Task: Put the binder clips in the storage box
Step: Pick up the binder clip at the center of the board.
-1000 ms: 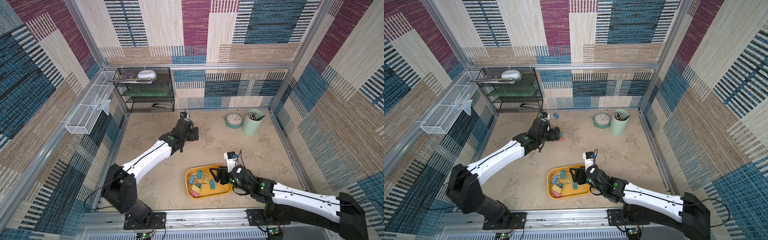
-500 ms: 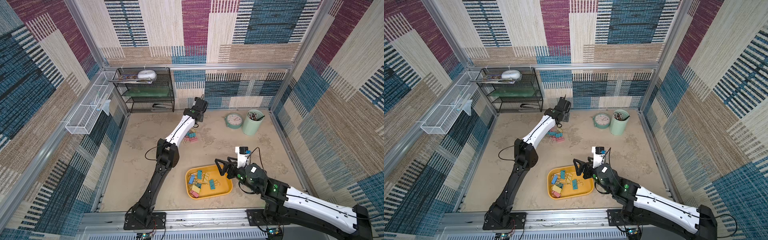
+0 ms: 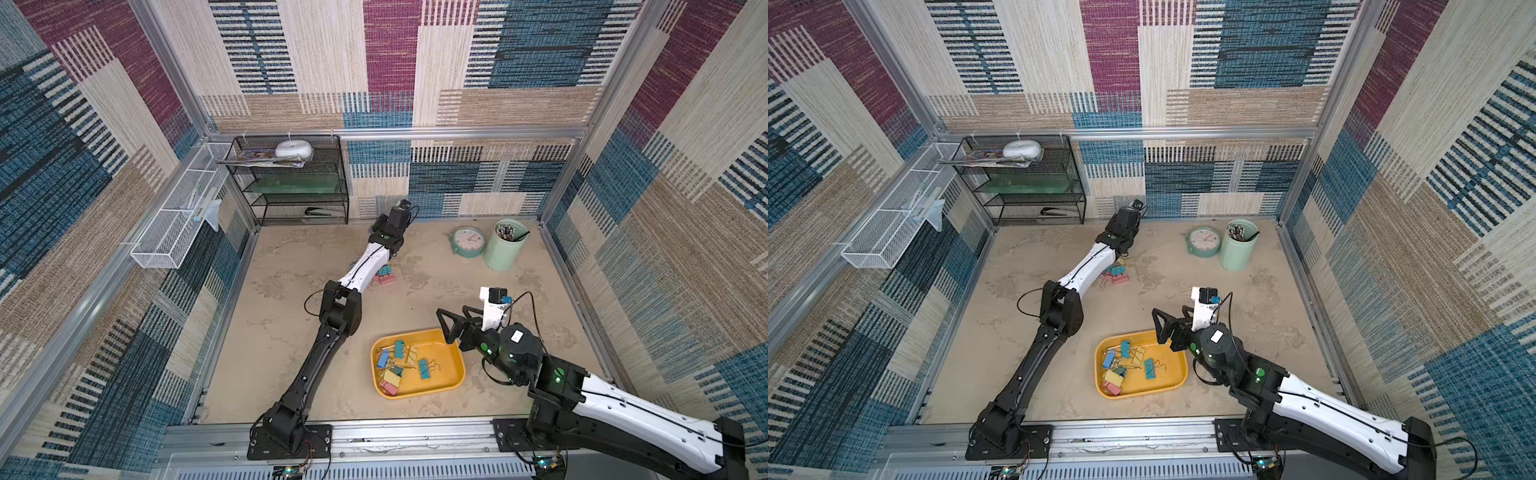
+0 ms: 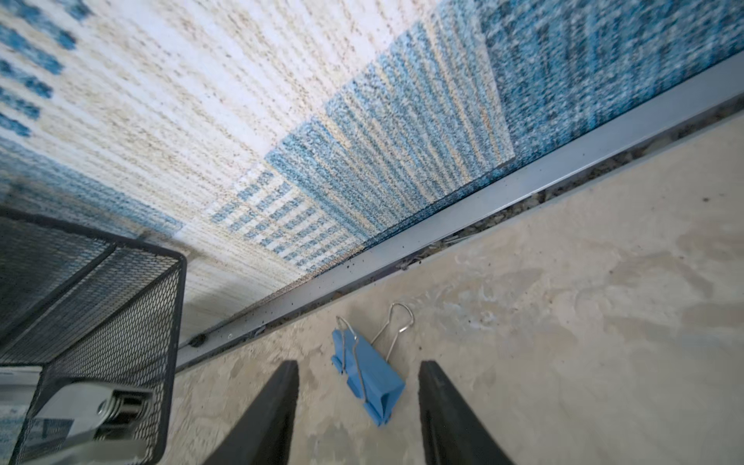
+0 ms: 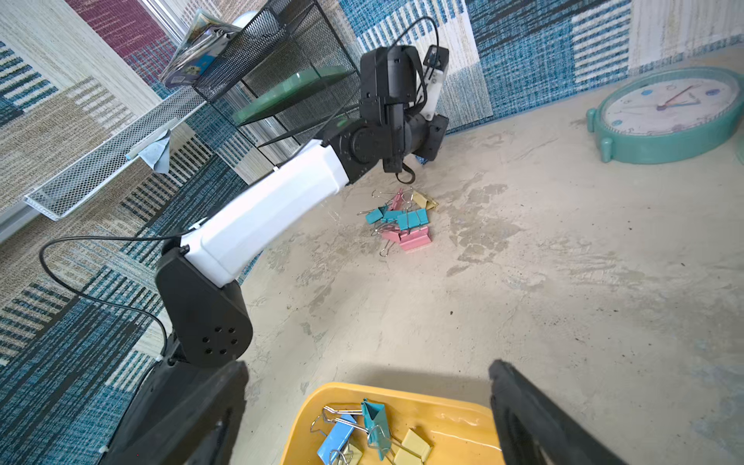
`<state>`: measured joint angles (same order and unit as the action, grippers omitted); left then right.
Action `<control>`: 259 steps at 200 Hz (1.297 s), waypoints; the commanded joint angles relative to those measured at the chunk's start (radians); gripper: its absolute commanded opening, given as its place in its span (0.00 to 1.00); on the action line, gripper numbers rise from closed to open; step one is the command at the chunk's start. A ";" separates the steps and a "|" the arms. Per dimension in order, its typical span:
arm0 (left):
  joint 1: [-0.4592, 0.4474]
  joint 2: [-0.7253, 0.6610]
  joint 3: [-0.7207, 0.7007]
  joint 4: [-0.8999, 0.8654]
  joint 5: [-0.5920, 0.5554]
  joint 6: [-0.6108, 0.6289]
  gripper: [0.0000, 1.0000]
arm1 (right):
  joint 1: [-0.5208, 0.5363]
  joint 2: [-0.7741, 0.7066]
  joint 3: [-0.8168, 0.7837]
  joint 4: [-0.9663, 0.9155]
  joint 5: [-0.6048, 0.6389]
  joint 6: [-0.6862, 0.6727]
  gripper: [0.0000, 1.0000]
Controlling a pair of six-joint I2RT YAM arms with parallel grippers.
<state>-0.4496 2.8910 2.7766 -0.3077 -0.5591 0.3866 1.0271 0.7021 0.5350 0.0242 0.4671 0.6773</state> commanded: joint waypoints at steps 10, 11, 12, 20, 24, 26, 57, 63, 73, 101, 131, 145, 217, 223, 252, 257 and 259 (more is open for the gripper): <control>0.037 0.027 -0.003 0.169 0.074 0.101 0.53 | -0.004 0.011 0.025 -0.004 0.015 -0.034 0.97; 0.037 0.029 -0.003 0.171 0.077 0.104 0.53 | -0.005 0.011 0.026 -0.004 0.015 -0.035 0.97; 0.038 0.030 -0.002 0.172 0.080 0.109 0.53 | -0.005 0.013 0.027 -0.004 0.015 -0.036 0.97; 0.041 0.045 -0.002 0.195 0.092 0.151 0.52 | -0.007 0.018 0.032 -0.004 0.016 -0.039 0.97; 0.040 0.051 -0.002 0.206 0.093 0.175 0.52 | -0.009 0.020 0.033 -0.004 0.015 -0.041 0.97; 0.041 0.053 -0.002 0.212 0.092 0.188 0.52 | -0.009 0.021 0.035 -0.004 0.014 -0.043 0.97; 0.043 0.114 -0.006 0.255 0.112 0.317 0.54 | -0.015 0.030 0.050 -0.002 0.018 -0.058 0.97; 0.045 0.121 -0.001 0.250 0.123 0.328 0.53 | -0.016 0.031 0.049 0.003 0.015 -0.060 0.97; 0.042 0.127 -0.001 0.259 0.114 0.349 0.45 | -0.019 0.033 0.049 0.011 0.012 -0.064 0.97; 0.048 0.116 -0.006 0.239 0.105 0.324 0.17 | -0.024 0.042 0.061 0.002 0.002 -0.071 0.97; 0.049 0.083 -0.046 0.206 0.075 0.291 0.00 | -0.025 0.026 0.055 -0.008 0.006 -0.066 0.97; 0.050 0.062 -0.054 0.156 0.069 0.244 0.00 | -0.028 0.018 0.043 -0.003 0.010 -0.061 0.97; -0.047 -0.295 -0.349 0.080 0.111 0.014 0.00 | -0.334 0.131 0.028 0.040 -0.391 0.048 0.96; -0.059 -0.336 -0.372 0.064 0.123 -0.009 0.00 | -0.363 0.143 0.022 0.055 -0.433 0.060 0.96; -0.133 -0.593 -0.562 0.055 0.196 -0.133 0.00 | -0.467 0.153 -0.052 0.186 -0.600 0.142 0.97; -0.144 -0.646 -0.604 0.057 0.215 -0.164 0.00 | -0.487 0.151 -0.068 0.204 -0.629 0.157 0.97; -0.149 -0.668 -0.624 0.058 0.222 -0.178 0.00 | -0.495 0.151 -0.073 0.210 -0.638 0.164 0.97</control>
<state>-0.5594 2.4100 2.2749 -0.2440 -0.4252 0.3725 0.5983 0.8532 0.5095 0.1001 0.0395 0.7483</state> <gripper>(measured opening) 0.063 0.968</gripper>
